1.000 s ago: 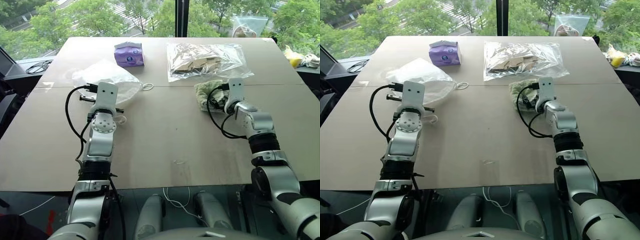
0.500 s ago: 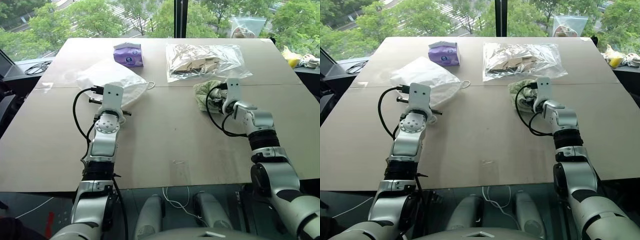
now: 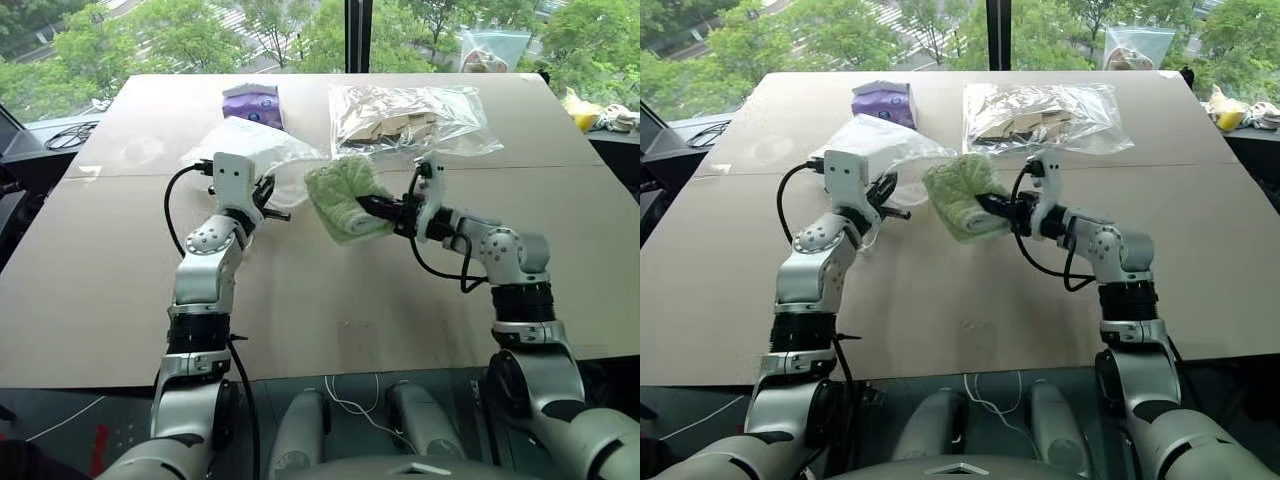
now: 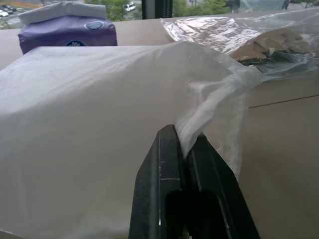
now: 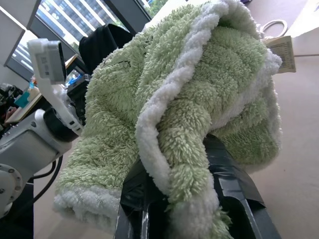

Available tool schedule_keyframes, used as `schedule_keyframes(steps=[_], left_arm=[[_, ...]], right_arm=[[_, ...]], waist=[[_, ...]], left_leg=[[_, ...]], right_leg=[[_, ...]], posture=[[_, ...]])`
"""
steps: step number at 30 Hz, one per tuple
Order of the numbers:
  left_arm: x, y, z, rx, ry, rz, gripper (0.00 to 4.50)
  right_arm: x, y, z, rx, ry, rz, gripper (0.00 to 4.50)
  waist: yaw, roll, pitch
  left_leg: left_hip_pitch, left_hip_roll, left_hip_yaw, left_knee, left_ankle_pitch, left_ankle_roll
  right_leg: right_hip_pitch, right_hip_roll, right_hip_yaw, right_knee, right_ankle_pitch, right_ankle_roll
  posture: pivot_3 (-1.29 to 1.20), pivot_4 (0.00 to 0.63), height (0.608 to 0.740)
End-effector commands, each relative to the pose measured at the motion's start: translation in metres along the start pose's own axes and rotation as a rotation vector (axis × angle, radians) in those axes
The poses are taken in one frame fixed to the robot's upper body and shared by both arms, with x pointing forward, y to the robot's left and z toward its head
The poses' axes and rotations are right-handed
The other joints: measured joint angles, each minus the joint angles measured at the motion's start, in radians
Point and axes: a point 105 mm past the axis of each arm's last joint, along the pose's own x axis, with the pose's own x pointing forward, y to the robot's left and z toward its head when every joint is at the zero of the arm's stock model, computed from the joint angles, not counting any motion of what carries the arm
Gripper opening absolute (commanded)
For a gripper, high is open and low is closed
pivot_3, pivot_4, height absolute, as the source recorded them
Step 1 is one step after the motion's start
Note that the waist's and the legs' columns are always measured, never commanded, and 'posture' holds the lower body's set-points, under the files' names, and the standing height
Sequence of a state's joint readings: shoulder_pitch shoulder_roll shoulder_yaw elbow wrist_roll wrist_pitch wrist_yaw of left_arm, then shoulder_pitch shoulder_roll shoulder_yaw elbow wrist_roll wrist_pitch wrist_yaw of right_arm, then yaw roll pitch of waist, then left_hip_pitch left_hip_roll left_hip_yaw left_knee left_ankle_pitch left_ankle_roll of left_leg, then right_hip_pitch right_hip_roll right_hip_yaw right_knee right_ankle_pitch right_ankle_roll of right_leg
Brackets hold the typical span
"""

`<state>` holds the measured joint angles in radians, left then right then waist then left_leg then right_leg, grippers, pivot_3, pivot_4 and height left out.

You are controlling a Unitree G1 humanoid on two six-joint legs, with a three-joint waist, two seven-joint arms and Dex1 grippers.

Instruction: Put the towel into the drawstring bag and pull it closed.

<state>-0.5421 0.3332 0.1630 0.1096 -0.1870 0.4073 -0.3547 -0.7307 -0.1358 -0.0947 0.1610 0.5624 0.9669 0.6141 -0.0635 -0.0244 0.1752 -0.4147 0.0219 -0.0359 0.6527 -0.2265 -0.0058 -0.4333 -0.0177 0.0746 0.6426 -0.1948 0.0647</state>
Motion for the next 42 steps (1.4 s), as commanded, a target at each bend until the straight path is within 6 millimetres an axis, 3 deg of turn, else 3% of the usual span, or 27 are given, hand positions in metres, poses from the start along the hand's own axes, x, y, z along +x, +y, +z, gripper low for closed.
schedule_keyframes(steps=[1, 7, 11, 16, 26, 34, 38, 42], left_arm=[[-0.008, -0.004, 0.024, -0.009, -0.078, -0.07, 0.0], [-0.017, -0.011, 0.033, -0.008, -0.086, -0.137, 0.0], [-0.013, -0.02, 0.038, -0.024, -0.084, -0.154, 0.0], [-0.011, -0.028, 0.037, -0.03, -0.077, -0.186, 0.0], [-0.03, -0.056, 0.031, -0.053, -0.037, -0.471, 0.0], [-0.027, -0.044, 0.025, -0.029, 0.003, -0.443, 0.0], [-0.024, -0.057, 0.025, -0.049, 0.002, -0.475, 0.0], [-0.023, -0.072, 0.029, -0.058, -0.009, -0.525, 0.0]], right_arm=[[0.003, 0.013, 0.006, -0.014, -0.013, 0.04, 0.08], [0.011, 0.024, -0.001, -0.027, 0.025, 0.069, 0.08], [0.008, 0.049, -0.024, -0.16, 0.141, 0.171, 0.08], [0.006, 0.065, -0.037, -0.196, 0.179, 0.238, 0.08], [0.011, 0.03, -0.017, -0.029, 0.046, 0.062, 0.08], [0.0, 0.025, 0.013, 0.178, -0.19, 0.06, 0.08], [0.0, 0.013, 0.023, 0.317, -0.338, -0.029, 0.08], [0.015, 0.005, 0.018, 0.409, -0.385, -0.144, 0.08]], waist=[[0.0, 0.0, 0.0], [-0.004, 0.0, 0.0], [0.002, 0.0, 0.0], [0.0, 0.0, 0.0], [0.0, 0.0, 0.0], [0.0, 0.0, 0.0], [0.0, 0.0, 0.0], [0.0, 0.001, 0.001]], left_leg=[[0.0, 0.0, 0.0, 0.0, 0.0, 0.0], [0.0, 0.0, 0.0, 0.0, 0.0, 0.0], [0.0, 0.0, 0.0, 0.0, 0.0, 0.0], [0.0, 0.0, 0.0, 0.0, 0.0, 0.0], [0.0, 0.0, 0.0, 0.0, 0.0, 0.0], [0.0, 0.001, 0.0, 0.0, 0.0, 0.0], [0.0, 0.001, 0.0, 0.0, 0.0, 0.0], [0.0, 0.0, 0.0, 0.0, 0.0, 0.0]], right_leg=[[0.0, 0.0, 0.0, 0.0, 0.0, 0.0], [0.0, 0.0, 0.0, 0.0, 0.0, 0.0], [0.0, 0.0, 0.0, 0.0, 0.0, 0.0], [0.0, 0.0, 0.0, -0.001, 0.0, 0.0], [0.0, 0.0, 0.0, -0.001, 0.0, 0.0], [0.0, 0.001, 0.0, 0.0, 0.0, 0.0], [0.0, 0.0, 0.0, -0.001, 0.0, 0.0], [0.0, 0.0, 0.0, -0.001, 0.0, 0.0]], posture=[[0.0, 0.15, 0.74], [0.0, 0.15, 0.74], [0.0, 0.15, 0.74], [0.0, 0.15, 0.74], [0.0, 0.15, 0.74], [0.0, 0.15, 0.74], [0.0, 0.15, 0.74], [0.0, 0.15, 0.74]])
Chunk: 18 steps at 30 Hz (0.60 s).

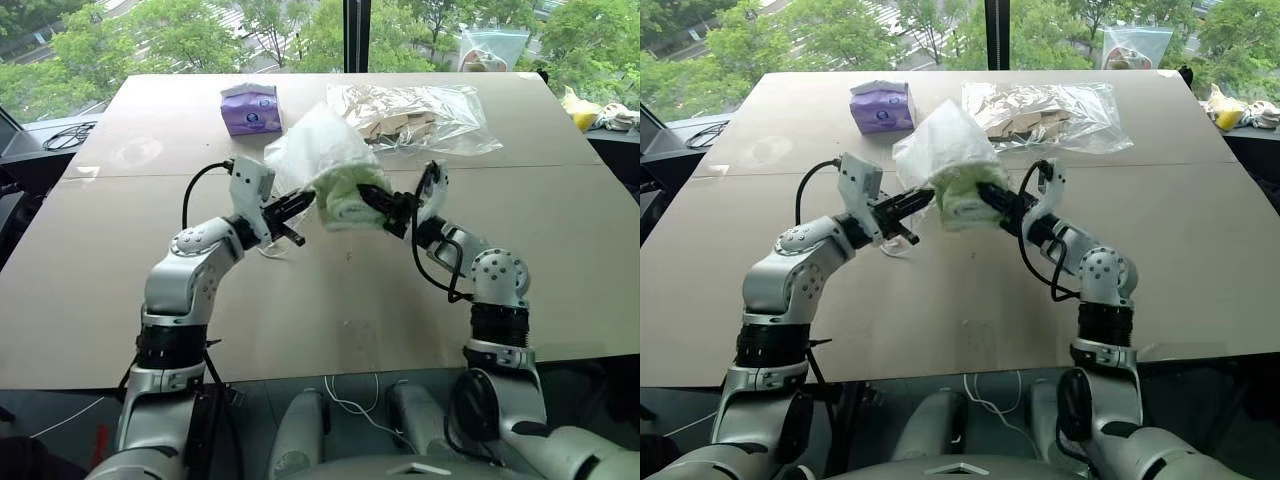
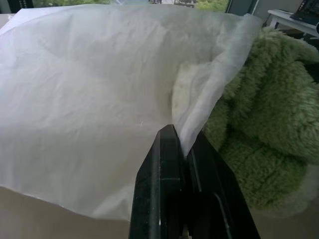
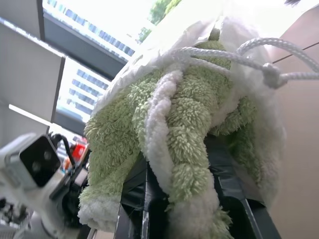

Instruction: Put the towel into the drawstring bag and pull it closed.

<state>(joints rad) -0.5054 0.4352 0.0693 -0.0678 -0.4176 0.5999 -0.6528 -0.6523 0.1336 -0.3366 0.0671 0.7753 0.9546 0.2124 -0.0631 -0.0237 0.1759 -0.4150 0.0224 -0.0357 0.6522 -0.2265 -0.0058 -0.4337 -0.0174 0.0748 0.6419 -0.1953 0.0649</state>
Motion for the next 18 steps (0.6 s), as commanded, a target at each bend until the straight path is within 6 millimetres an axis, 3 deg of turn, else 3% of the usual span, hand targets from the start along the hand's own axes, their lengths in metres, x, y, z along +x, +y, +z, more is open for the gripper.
schedule_keyframes(steps=[1, 6, 10, 16, 18], left_arm=[[0.008, -0.019, 0.018, 0.022, -0.056, -0.073, 0.0], [0.017, -0.037, 0.025, -0.003, -0.084, -0.129, 0.0], [0.021, -0.042, 0.03, -0.024, -0.108, -0.134, 0.0], [0.021, -0.041, 0.027, -0.012, -0.101, -0.127, 0.0], [0.02, -0.04, 0.026, -0.014, -0.1, -0.124, 0.0]], right_arm=[[0.018, 0.009, 0.002, 0.077, -0.101, -0.045, 0.08], [0.036, 0.024, 0.001, 0.205, -0.141, -0.067, 0.08], [0.045, 0.038, -0.008, 0.117, -0.074, -0.068, 0.08], [0.043, 0.066, -0.026, 0.079, 0.039, 0.075, 0.08], [0.039, 0.078, -0.022, 0.139, 0.018, 0.147, 0.08]], waist=[[-0.001, 0.0, 0.0], [-0.003, 0.0, 0.0], [-0.01, 0.0, 0.0], [-0.007, 0.001, 0.0], [-0.006, 0.001, 0.0]], left_leg=[[0.0, 0.0, 0.0, 0.0, 0.0, 0.0], [0.0, 0.0, 0.0, 0.0, 0.0, 0.0], [0.0, 0.0, 0.0, -0.001, 0.0, 0.0], [0.0, 0.0, 0.0, 0.0, 0.0, 0.0], [0.0, 0.0, 0.0, -0.001, 0.0, 0.0]], right_leg=[[0.0, 0.0, 0.0, 0.0, 0.0, 0.0], [0.0, 0.0, 0.0, 0.0, 0.0, 0.0], [0.0, 0.0, 0.0, 0.0, 0.0, 0.0], [0.0, 0.001, 0.0, 0.0, 0.0, 0.0], [0.0, 0.001, 0.0, -0.001, 0.0, 0.0]], posture=[[0.0, 0.15, 0.74], [0.0, 0.15, 0.74], [0.0, 0.15, 0.74], [0.0, 0.15, 0.74], [0.0, 0.15, 0.74]])
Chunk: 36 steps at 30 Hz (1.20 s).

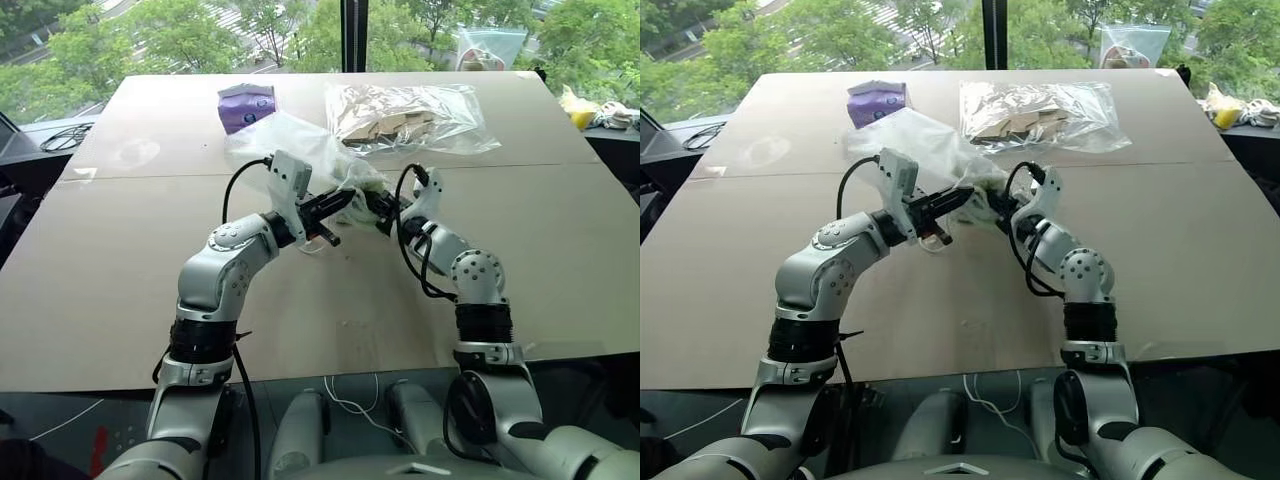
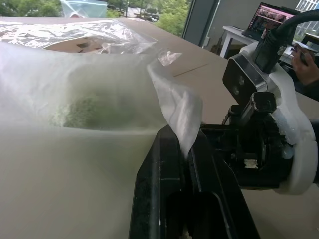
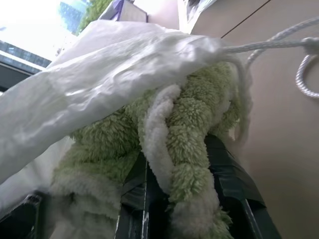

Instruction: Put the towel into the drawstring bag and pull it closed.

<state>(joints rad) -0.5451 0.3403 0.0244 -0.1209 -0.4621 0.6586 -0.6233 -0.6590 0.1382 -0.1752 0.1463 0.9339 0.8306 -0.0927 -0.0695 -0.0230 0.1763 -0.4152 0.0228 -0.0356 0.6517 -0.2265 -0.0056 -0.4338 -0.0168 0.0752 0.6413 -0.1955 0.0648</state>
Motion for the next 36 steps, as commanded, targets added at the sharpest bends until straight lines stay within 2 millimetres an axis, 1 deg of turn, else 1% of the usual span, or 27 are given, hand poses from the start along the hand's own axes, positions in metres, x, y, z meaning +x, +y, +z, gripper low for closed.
schedule_keyframes(steps=[1, 2, 4, 5, 6, 8, 9, 11, 12, 14, 15, 17, 18, 20, 21, 22, 23, 24, 26, 29, 31, 32, 34, 36], left_arm=[[-0.002, -0.006, 0.013, 0.044, -0.044, -0.018, 0.0], [-0.003, -0.006, 0.012, 0.044, -0.041, -0.018, 0.0], [-0.003, -0.007, 0.01, 0.042, -0.036, -0.022, 0.0], [-0.003, -0.008, 0.01, 0.04, -0.036, -0.029, 0.0], [-0.003, -0.01, 0.009, 0.039, -0.035, -0.038, 0.0], [-0.001, -0.015, 0.01, 0.037, -0.039, -0.061, 0.0], [0.0, -0.016, 0.011, 0.037, -0.042, -0.069, 0.0], [0.002, -0.018, 0.012, 0.037, -0.05, -0.078, 0.0], [0.003, -0.02, 0.014, 0.035, -0.057, -0.089, 0.0], [0.005, -0.023, 0.016, 0.035, -0.066, -0.11, 0.0], [0.006, -0.026, 0.017, 0.036, -0.069, -0.123, 0.0], [0.007, -0.029, 0.018, 0.037, -0.074, -0.144, 0.0], [0.007, -0.03, 0.019, 0.039, -0.075, -0.149, 0.0], [0.008, -0.032, 0.021, 0.036, -0.083, -0.166, 0.0], [0.008, -0.033, 0.022, 0.036, -0.084, -0.175, 0.0], [0.008, -0.035, 0.022, 0.037, -0.084, -0.186, 0.0], [0.008, -0.037, 0.023, 0.038, -0.084, -0.195, 0.0], [0.007, -0.038, 0.023, 0.04, -0.084, -0.203, 0.0], [0.006, -0.039, 0.024, 0.041, -0.086, -0.212, 0.0], [0.001, -0.041, 0.026, 0.054, -0.08, -0.233, 0.0], [-0.001, -0.04, 0.026, 0.086, -0.065, -0.242, 0.0], [-0.002, -0.039, 0.026, 0.121, -0.047, -0.246, 0.0], [-0.003, -0.034, 0.026, 0.21, -0.017, -0.237, 0.0], [-0.004, -0.032, 0.027, 0.305, 0.012, -0.239, 0.0]], right_arm=[[0.003, 0.086, 0.004, 0.123, -0.038, 0.335, 0.08], [0.003, 0.086, 0.016, 0.187, -0.096, 0.335, 0.08], [0.005, 0.079, 0.037, 0.316, -0.198, 0.303, 0.08], [0.005, 0.078, 0.04, 0.345, -0.208, 0.302, 0.08], [0.006, 0.08, 0.039, 0.312, -0.202, 0.307, 0.08], [0.006, 0.085, 0.025, 0.148, -0.147, 0.313, 0.08], [0.006, 0.086, 0.022, 0.133, -0.141, 0.321, 0.08], [0.005, 0.086, 0.027, 0.253, -0.166, 0.333, 0.08], [0.007, 0.085, 0.023, 0.217, -0.151, 0.317, 0.08], [0.008, 0.084, 0.003, 0.009, -0.082, 0.3, 0.08], [0.007, 0.086, 0.002, 0.044, -0.086, 0.316, 0.08], [0.007, 0.081, 0.017, 0.243, -0.147, 0.302, 0.08], [0.007, 0.078, 0.019, 0.261, -0.149, 0.293, 0.08], [0.003, 0.081, 0.002, -0.025, -0.06, 0.318, 0.08], [-0.001, 0.082, -0.008, -0.089, -0.015, 0.342, 0.08], [-0.004, 0.082, -0.009, -0.045, -0.003, 0.366, 0.08], [-0.006, 0.08, -0.004, 0.021, -0.021, 0.374, 0.08], [-0.005, 0.072, 0.005, 0.08, -0.06, 0.338, 0.08], [-0.001, 0.047, 0.016, 0.133, -0.105, 0.228, 0.08], [-0.012, 0.043, 0.012, 0.04, -0.065, 0.269, 0.08], [-0.015, 0.031, 0.015, 0.027, -0.076, 0.227, 0.08], [-0.018, 0.025, 0.018, 0.032, -0.084, 0.215, 0.08], [-0.025, 0.026, 0.017, -0.018, -0.068, 0.246, 0.08], [-0.028, 0.024, 0.014, -0.069, -0.052, 0.235, 0.08]], waist=[[0.001, 0.0, 0.0], [0.003, 0.0, 0.0], [0.006, 0.0, 0.0], [0.006, 0.0, 0.0], [0.005, 0.0, 0.0], [-0.001, 0.001, 0.0], [-0.005, 0.001, 0.001], [-0.006, 0.001, 0.001], [-0.002, 0.001, 0.001], [-0.001, 0.002, 0.001], [-0.003, 0.002, 0.001], [0.002, 0.002, 0.001], [0.006, 0.002, 0.001], [0.006, 0.002, 0.001], [0.002, 0.002, 0.001], [0.002, 0.002, 0.001], [0.002, 0.002, 0.001], [0.002, 0.002, 0.001], [0.003, 0.002, 0.001], [0.001, 0.002, 0.001], [0.001, 0.002, 0.001], [0.001, 0.002, 0.001], [0.002, 0.002, 0.001], [0.002, 0.002, 0.002]], left_leg=[[0.0, 0.0, 0.0, 0.0, 0.0, 0.0], [0.0, 0.0, 0.0, 0.0, 0.0, 0.0], [0.0, 0.0, -0.001, 0.0, 0.0, 0.0], [0.0, 0.0, 0.0, 0.0, 0.0, 0.0], [0.0, 0.0, 0.0, 0.0, 0.0, 0.0], [0.0, 0.0, 0.0, 0.0, 0.0, 0.0], [0.0, 0.0, 0.0, 0.0, 0.0, 0.0], [0.0, 0.001, 0.0, -0.002, 0.0, 0.0], [0.0, 0.001, -0.001, -0.002, 0.0, 0.0], [0.0, 0.001, -0.001, -0.002, 0.0, 0.0], [0.0, 0.001, 0.0, -0.002, 0.0, 0.0], [0.0, 0.001, 0.0, -0.002, 0.0, 0.0], [0.0, 0.001, 0.0, -0.002, 0.0, 0.0], [-0.001, 0.0, 0.0, -0.001, 0.0, 0.0], [-0.001, 0.0, 0.0, -0.001, 0.0, 0.0], [-0.001, 0.0, 0.001, -0.001, 0.0, 0.0], [-0.001, 0.0, 0.0, -0.002, 0.0, 0.0], [-0.001, 0.0, 0.0, -0.002, 0.0, 0.0], [0.0, 0.001, -0.001, -0.002, 0.0, 0.0], [-0.001, 0.0, 0.0, -0.002, 0.0, 0.0], [0.0, 0.0, 0.0, -0.002, 0.0, 0.0], [-0.001, 0.0, 0.0, -0.002, 0.0, 0.0], [0.0, 0.0, 0.0, -0.002, 0.0, 0.0], [0.0, 0.0, 0.0, -0.002, 0.0, 0.0]], right_leg=[[0.0, 0.0, 0.0, 0.0, 0.0, 0.0], [0.0, 0.0, 0.0, 0.0, 0.0, 0.0], [0.0, 0.0, 0.0, 0.0, 0.0, 0.0], [0.0, 0.0, 0.0, 0.0, 0.0, 0.0], [0.0, 0.0, 0.0, -0.001, -0.001, 0.002], [0.0, 0.0, 0.0, -0.001, -0.001, 0.003], [0.0, 0.0, 0.0, -0.001, -0.002, 0.003], [-0.001, 0.001, 0.0, 0.0, -0.001, 0.002], [-0.001, 0.001, 0.0, 0.0, -0.001, 0.0], [-0.001, 0.001, -0.001, 0.0, -0.001, -0.001], [-0.001, 0.001, 0.0, 0.0, -0.001, -0.001], [-0.001, 0.001, 0.0, 0.0, -0.001, 0.0], [-0.001, 0.001, 0.0, 0.0, -0.001, 0.0], [-0.001, 0.0, -0.001, 0.0, -0.001, 0.0], [-0.001, 0.0, 0.0, -0.001, -0.002, 0.001], [-0.001, 0.0, 0.0, -0.001, -0.002, 0.001], [-0.001, 0.0, 0.0, -0.001, -0.002, 0.001], [-0.001, 0.0, 0.0, -0.001, -0.002, 0.0], [-0.001, 0.001, 0.0, 0.0, -0.001, 0.0], [-0.001, 0.0, 0.0, 0.0, -0.002, 0.001], [-0.001, 0.0, 0.0, 0.0, -0.002, 0.001], [-0.001, 0.001, 0.0, 0.0, -0.002, 0.001], [-0.001, 0.001, 0.0, 0.0, -0.002, 0.001], [-0.001, 0.001, 0.0, 0.0, -0.002, 0.001]], posture=[[0.0, 0.15, 0.74], [0.0, 0.15, 0.74], [0.0, 0.15, 0.74], [0.0, 0.15, 0.74], [0.0, 0.15, 0.74], [0.0, 0.15, 0.74], [0.0, 0.15, 0.74], [0.0, 0.15, 0.74], [0.0, 0.15, 0.74], [0.0, 0.15, 0.74], [0.0, 0.15, 0.74], [0.0, 0.15, 0.74], [0.0, 0.15, 0.74], [0.0, 0.15, 0.74], [0.0, 0.15, 0.74], [0.0, 0.15, 0.74], [0.0, 0.15, 0.74], [0.0, 0.15, 0.74], [0.0, 0.15, 0.74], [0.0, 0.15, 0.74], [0.0, 0.15, 0.74], [0.0, 0.15, 0.74], [0.0, 0.15, 0.74], [0.0, 0.15, 0.74]])
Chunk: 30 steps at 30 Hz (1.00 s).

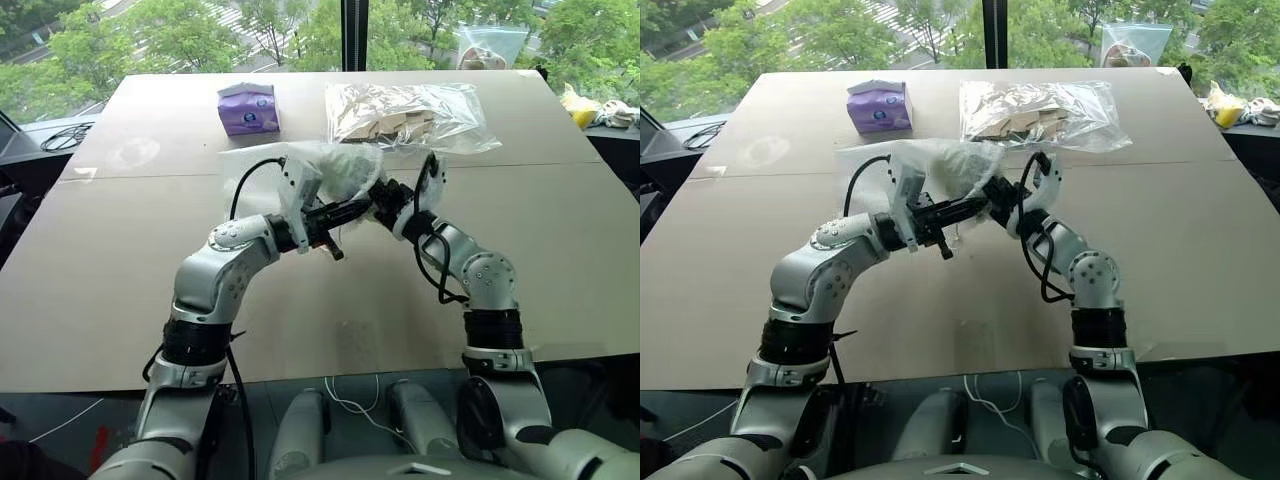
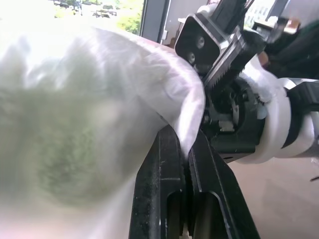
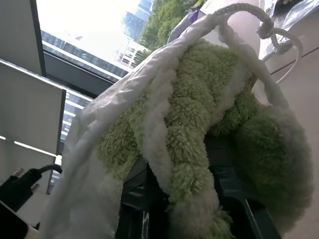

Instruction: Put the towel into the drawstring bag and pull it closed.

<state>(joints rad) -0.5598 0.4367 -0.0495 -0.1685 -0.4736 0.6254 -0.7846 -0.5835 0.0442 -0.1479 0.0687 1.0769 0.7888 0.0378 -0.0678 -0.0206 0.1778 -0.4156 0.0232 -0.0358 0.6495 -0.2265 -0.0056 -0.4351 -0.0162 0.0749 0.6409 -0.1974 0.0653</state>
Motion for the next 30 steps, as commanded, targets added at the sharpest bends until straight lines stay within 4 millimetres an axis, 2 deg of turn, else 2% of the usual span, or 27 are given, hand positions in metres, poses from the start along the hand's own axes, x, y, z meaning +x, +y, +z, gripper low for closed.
schedule_keyframes(steps=[1, 3, 6, 10, 15, 20, 25, 30], left_arm=[[0.001, -0.004, 0.021, 0.218, -0.001, -0.038, 0.0], [0.002, -0.003, 0.022, 0.298, 0.023, -0.043, 0.0], [0.007, 0.0, 0.02, 0.47, 0.078, -0.046, 0.0], [0.016, -0.01, 0.015, 0.608, 0.103, -0.118, 0.0], [0.025, -0.029, 0.023, 0.551, 0.003, -0.202, 0.0], [0.022, -0.035, 0.029, 0.494, -0.049, -0.238, 0.0], [0.021, -0.031, 0.028, 0.487, -0.042, -0.228, 0.0], [0.024, -0.018, 0.032, 0.506, -0.049, -0.148, 0.0]], right_arm=[[-0.002, 0.01, 0.002, -0.082, 0.0, 0.021, 0.08], [-0.002, 0.006, 0.002, -0.093, -0.007, 0.007, 0.08], [-0.007, 0.035, -0.017, -0.178, 0.082, 0.157, 0.08], [-0.004, 0.05, -0.025, -0.211, 0.093, 0.214, 0.08], [0.009, 0.056, -0.001, -0.105, -0.079, 0.199, 0.08], [0.012, 0.052, 0.029, 0.133, -0.255, 0.186, 0.08], [0.006, 0.051, 0.055, 0.336, -0.406, 0.196, 0.08], [0.007, 0.044, 0.063, 0.38, -0.456, 0.13, 0.08]], waist=[[0.0, 0.0, 0.0], [0.0, 0.0, 0.0], [0.0, 0.0, 0.0], [0.001, 0.0, 0.0], [0.002, 0.0, 0.0], [0.005, 0.0, 0.0], [0.002, 0.0, 0.0], [-0.004, 0.0, 0.0]], left_leg=[[0.0, 0.0, 0.0, 0.0, 0.0, 0.0], [0.0, 0.0, 0.001, 0.0, 0.0, 0.0], [0.0, 0.0, 0.001, 0.0, 0.0, 0.0], [0.0, 0.0, 0.001, -0.001, 0.0, 0.0], [0.0, 0.0, 0.001, 0.0, 0.0, 0.0], [0.0, 0.0, 0.001, 0.0, 0.0, 0.0], [0.0, 0.0, 0.001, 0.0, 0.0, 0.0], [0.0, 0.0, 0.001, 0.0, 0.0, 0.0]], right_leg=[[0.0, 0.0, 0.0, 0.0, 0.0, 0.0], [0.0, 0.0, 0.001, 0.0, -0.001, 0.001], [0.0, 0.0, 0.001, 0.0, -0.001, 0.002], [0.0, 0.0, 0.001, 0.0, -0.001, 0.001], [-0.001, 0.0, 0.001, 0.0, -0.001, 0.002], [0.0, 0.0, 0.001, 0.0, -0.001, 0.002], [-0.001, 0.0, 0.001, 0.0, -0.001, 0.001], [-0.001, 0.0, 0.001, 0.001, -0.001, 0.001]], posture=[[0.0, 0.15, 0.74], [0.0, 0.15, 0.74], [0.0, 0.15, 0.74], [0.0, 0.15, 0.74], [0.0, 0.15, 0.74], [0.0, 0.15, 0.74], [0.0, 0.15, 0.74], [0.0, 0.15, 0.74]])
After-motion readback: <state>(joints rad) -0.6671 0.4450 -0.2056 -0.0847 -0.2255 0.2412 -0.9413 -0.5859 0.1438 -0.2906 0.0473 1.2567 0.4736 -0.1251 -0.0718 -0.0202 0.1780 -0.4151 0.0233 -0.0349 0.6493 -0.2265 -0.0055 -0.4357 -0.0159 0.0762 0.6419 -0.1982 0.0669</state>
